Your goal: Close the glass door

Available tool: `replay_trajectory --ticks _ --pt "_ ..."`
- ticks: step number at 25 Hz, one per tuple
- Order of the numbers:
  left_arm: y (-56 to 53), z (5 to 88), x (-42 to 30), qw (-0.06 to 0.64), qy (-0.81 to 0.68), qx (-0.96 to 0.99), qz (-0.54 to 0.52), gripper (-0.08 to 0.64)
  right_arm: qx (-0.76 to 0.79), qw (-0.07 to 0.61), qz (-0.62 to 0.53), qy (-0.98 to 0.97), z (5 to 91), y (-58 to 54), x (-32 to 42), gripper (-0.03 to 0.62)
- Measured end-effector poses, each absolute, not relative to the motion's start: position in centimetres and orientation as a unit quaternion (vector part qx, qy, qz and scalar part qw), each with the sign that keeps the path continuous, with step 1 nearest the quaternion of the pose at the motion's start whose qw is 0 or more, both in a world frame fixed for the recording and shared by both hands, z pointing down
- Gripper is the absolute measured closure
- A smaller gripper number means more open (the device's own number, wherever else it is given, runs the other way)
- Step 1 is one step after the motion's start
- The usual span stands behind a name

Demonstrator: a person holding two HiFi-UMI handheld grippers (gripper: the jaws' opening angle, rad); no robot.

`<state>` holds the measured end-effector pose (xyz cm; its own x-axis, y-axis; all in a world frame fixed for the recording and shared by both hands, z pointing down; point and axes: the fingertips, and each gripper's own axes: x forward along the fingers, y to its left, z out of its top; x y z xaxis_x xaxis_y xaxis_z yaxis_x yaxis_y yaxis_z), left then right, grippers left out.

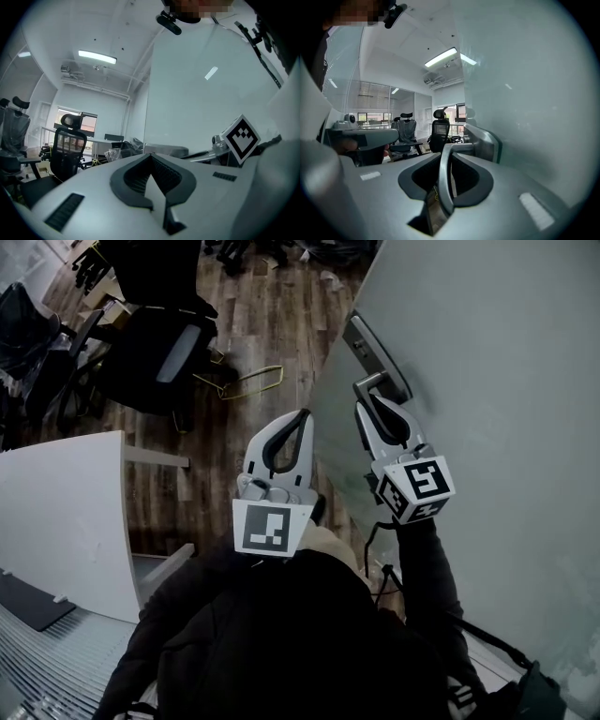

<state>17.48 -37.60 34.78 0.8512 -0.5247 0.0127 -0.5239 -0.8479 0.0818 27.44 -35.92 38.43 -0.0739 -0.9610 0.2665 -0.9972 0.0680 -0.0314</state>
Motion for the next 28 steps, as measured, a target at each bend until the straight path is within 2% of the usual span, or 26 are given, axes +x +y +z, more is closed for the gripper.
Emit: replay_trajectory --ticks 13,28 --pt "-32.7 34.1 14.7 0.018 -0.319 0.948 0.015 0.563 0.636 0.091 0.099 -0.760 37.8 -34.9 23.4 0.525" --pt "-28.5 34.3 4.0 0.017 -0.416 0.909 0.012 0.563 0.593 0.091 0.096 -0.794 38.3 -32.6 15.9 0.523"
